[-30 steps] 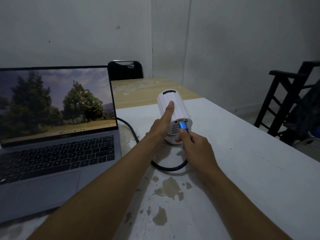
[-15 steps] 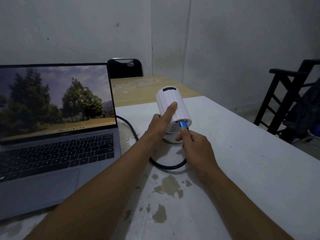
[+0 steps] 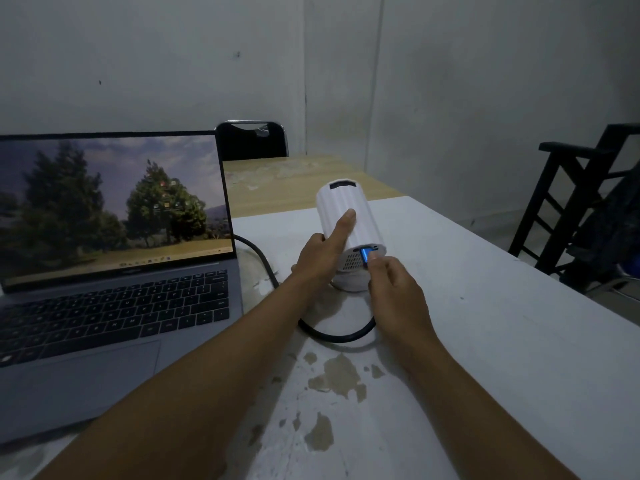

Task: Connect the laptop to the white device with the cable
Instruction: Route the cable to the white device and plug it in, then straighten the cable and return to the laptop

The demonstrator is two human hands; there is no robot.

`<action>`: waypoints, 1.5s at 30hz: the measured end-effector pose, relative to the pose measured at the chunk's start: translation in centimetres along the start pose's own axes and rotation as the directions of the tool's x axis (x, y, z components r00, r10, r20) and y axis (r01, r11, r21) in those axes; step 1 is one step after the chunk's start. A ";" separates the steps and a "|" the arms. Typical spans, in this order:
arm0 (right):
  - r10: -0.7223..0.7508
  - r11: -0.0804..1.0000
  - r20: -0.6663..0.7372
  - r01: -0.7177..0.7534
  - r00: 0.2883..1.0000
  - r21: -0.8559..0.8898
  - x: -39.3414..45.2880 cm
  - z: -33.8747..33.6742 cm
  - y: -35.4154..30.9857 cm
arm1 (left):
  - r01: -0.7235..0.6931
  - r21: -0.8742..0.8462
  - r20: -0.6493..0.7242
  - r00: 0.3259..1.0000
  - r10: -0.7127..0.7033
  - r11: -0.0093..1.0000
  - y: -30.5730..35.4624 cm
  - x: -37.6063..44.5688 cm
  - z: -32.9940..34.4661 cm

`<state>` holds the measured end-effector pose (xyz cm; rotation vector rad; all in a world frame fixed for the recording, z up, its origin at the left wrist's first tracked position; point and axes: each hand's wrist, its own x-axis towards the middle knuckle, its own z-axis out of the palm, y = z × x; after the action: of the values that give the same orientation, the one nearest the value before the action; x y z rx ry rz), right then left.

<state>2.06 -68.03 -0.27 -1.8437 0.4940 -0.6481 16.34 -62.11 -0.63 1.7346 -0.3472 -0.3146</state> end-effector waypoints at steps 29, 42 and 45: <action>-0.004 0.995 -0.034 0.001 0.999 -0.098 0.0 1.0 0.6 | -0.018 -0.016 0.087 0.996 0.019 1.000 2.3 0.5 -1.4; -0.012 0.987 -0.052 0.003 0.999 -0.159 0.1 0.6 0.4 | 0.035 0.099 0.058 0.997 -0.041 0.994 3.9 -2.2 -3.3; -0.031 0.983 -0.076 0.017 0.997 -0.185 0.1 0.4 0.4 | -0.129 0.265 0.069 0.991 0.115 0.956 4.3 -5.5 -6.8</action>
<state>2.38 -67.93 -0.71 -2.0062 0.6018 -0.7135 13.74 -54.53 4.93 1.9632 -0.5545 -0.2310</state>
